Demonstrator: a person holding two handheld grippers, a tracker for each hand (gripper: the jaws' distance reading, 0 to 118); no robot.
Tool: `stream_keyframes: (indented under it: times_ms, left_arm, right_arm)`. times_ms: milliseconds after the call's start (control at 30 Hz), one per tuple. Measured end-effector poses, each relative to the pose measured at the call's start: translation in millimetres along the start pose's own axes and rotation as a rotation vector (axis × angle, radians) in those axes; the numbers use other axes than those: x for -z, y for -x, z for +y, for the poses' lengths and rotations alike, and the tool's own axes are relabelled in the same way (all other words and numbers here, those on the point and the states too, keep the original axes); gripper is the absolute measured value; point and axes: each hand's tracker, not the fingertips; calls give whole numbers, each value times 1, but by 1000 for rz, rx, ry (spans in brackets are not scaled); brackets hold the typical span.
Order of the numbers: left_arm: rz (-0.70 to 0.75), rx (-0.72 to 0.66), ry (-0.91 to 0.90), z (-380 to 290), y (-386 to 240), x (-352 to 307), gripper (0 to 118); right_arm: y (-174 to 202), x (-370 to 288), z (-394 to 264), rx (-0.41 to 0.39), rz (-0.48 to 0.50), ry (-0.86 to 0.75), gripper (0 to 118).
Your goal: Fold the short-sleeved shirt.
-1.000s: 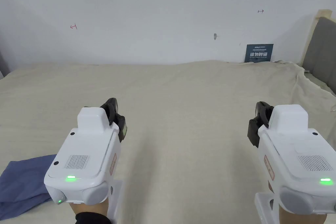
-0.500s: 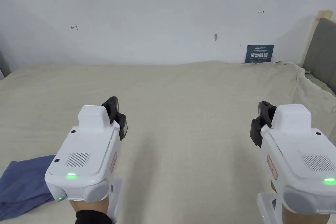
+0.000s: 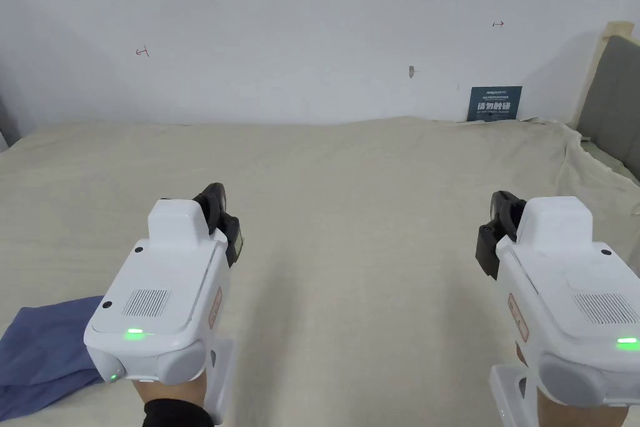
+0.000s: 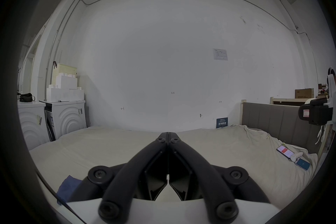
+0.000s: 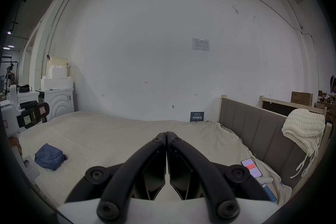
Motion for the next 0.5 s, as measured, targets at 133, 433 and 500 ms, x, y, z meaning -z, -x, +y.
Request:
stream_keyframes:
  times_ms: [133,433,500]
  left_arm:
    - [-2,2,0,1,0,0,0]
    - [1,0,4,-1,2,0,0]
    - [0,-2,4,-2,2,-1,0]
  right_arm:
    - [0,0,1,-1,-1,-2,0]
    - [1,0,2,-4,0,-4,0]
    - [1,0,3,-6,1,-4,0]
